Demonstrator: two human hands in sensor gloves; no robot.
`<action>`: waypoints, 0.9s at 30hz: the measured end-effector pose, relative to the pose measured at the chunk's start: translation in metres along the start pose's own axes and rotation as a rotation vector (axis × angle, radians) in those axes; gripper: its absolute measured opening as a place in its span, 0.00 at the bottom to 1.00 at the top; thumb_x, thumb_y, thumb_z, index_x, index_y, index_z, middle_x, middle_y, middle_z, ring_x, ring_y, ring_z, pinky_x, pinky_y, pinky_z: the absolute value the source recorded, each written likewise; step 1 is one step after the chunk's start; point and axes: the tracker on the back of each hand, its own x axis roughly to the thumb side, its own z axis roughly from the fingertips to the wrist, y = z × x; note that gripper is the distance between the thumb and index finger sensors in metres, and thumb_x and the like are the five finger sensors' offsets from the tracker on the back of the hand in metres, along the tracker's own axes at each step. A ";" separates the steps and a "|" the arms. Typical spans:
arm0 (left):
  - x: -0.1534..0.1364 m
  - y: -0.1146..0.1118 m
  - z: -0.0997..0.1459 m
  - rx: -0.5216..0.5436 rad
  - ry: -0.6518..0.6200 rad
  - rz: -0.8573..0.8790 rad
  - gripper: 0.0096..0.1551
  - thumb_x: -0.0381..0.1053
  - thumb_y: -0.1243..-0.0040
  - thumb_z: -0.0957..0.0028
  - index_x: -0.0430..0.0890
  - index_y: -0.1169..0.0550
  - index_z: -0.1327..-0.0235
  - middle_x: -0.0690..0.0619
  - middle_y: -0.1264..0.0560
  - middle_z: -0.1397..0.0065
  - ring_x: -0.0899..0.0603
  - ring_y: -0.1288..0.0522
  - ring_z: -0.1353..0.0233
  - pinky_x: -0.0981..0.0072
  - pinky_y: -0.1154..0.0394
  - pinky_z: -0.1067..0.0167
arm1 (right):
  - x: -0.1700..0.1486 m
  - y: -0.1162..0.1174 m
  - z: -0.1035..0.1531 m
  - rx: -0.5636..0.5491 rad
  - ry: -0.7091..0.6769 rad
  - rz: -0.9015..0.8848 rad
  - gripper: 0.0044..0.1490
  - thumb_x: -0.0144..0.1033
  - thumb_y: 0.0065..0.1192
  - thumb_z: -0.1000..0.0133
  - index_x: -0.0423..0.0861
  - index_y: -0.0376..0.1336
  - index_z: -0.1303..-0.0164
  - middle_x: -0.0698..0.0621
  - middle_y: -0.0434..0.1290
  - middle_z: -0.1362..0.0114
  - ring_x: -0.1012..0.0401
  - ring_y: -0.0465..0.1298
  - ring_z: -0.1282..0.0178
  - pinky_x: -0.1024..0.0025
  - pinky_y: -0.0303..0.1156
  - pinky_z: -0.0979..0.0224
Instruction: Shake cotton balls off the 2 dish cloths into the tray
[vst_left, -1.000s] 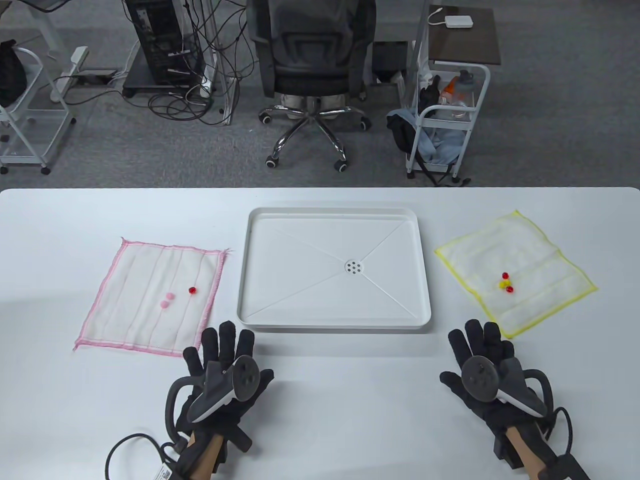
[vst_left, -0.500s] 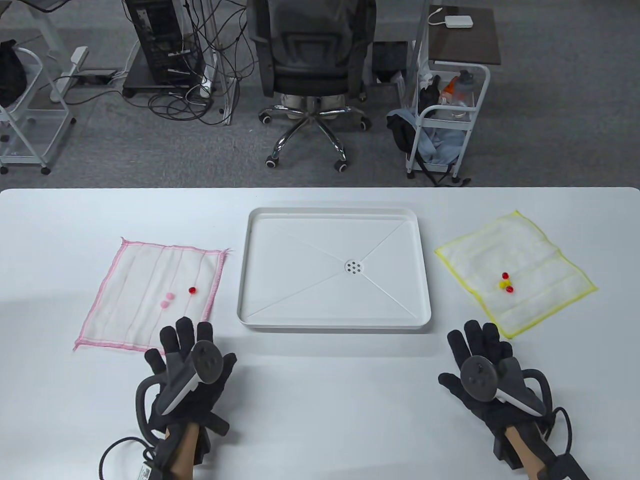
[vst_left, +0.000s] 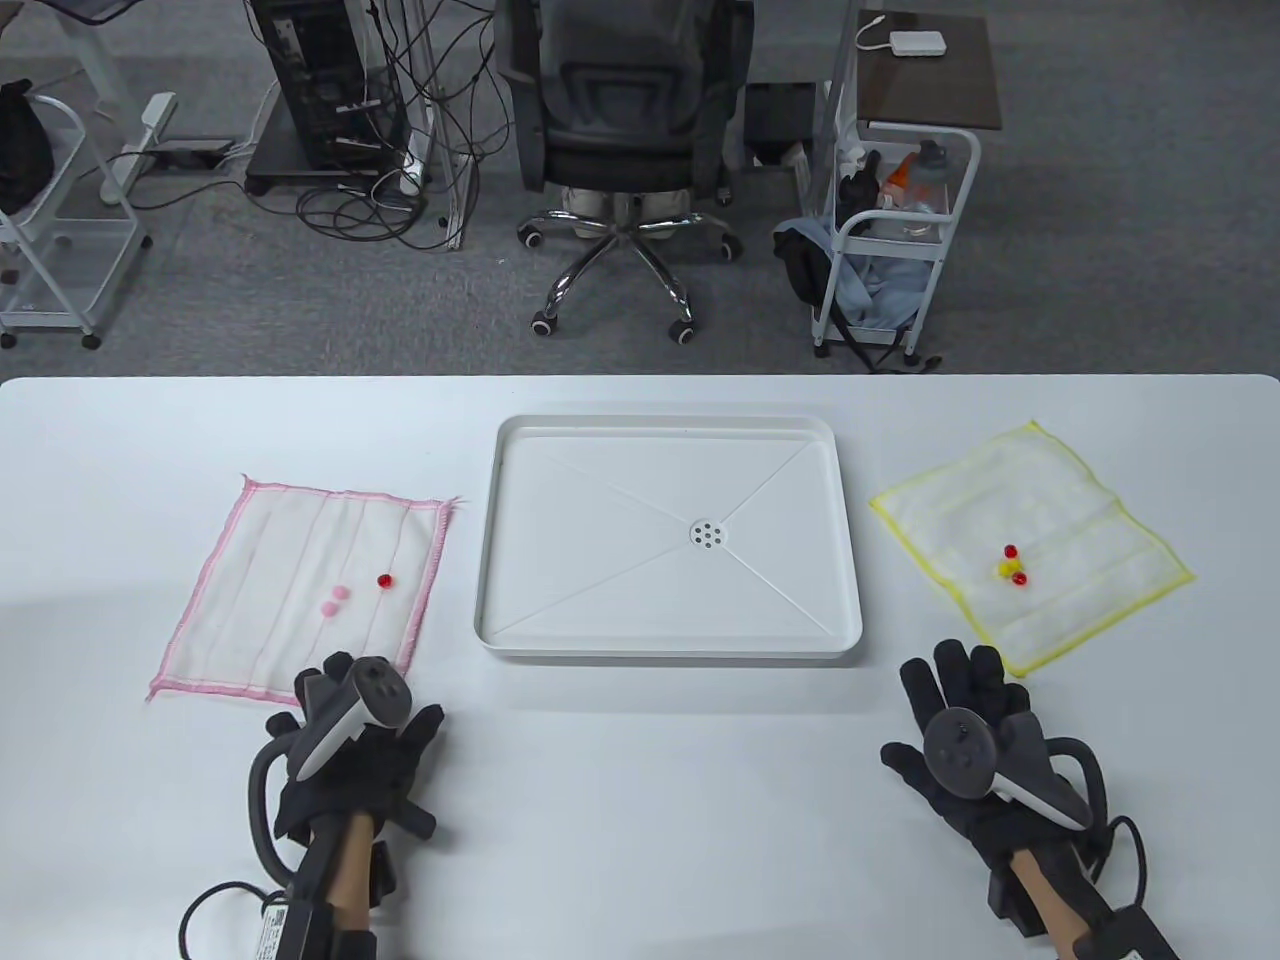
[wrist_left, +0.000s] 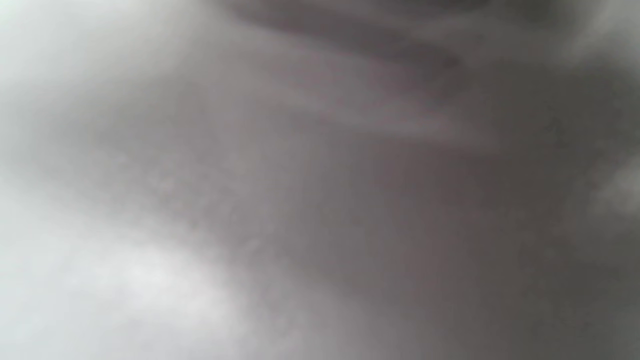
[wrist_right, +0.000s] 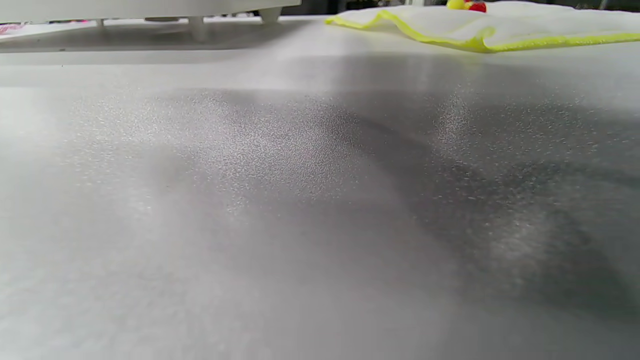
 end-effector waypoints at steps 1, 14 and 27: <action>0.000 -0.001 0.000 0.001 0.001 -0.004 0.49 0.78 0.82 0.48 0.58 0.79 0.27 0.50 0.85 0.22 0.38 0.83 0.23 0.34 0.74 0.27 | 0.000 0.000 0.000 -0.001 -0.001 0.001 0.50 0.66 0.33 0.45 0.58 0.21 0.24 0.53 0.13 0.21 0.51 0.13 0.26 0.42 0.27 0.19; 0.009 -0.008 0.009 0.007 -0.007 -0.060 0.50 0.78 0.82 0.47 0.55 0.79 0.27 0.48 0.83 0.21 0.36 0.80 0.22 0.35 0.71 0.26 | 0.000 0.000 0.000 0.000 0.001 0.005 0.50 0.66 0.33 0.45 0.58 0.21 0.24 0.53 0.13 0.21 0.51 0.14 0.26 0.42 0.27 0.19; 0.031 -0.019 0.026 0.005 -0.076 -0.112 0.51 0.78 0.80 0.47 0.53 0.77 0.26 0.47 0.81 0.21 0.36 0.79 0.22 0.35 0.69 0.25 | -0.001 0.000 0.000 0.002 -0.003 -0.001 0.50 0.66 0.33 0.45 0.58 0.21 0.23 0.53 0.13 0.21 0.51 0.14 0.25 0.42 0.28 0.19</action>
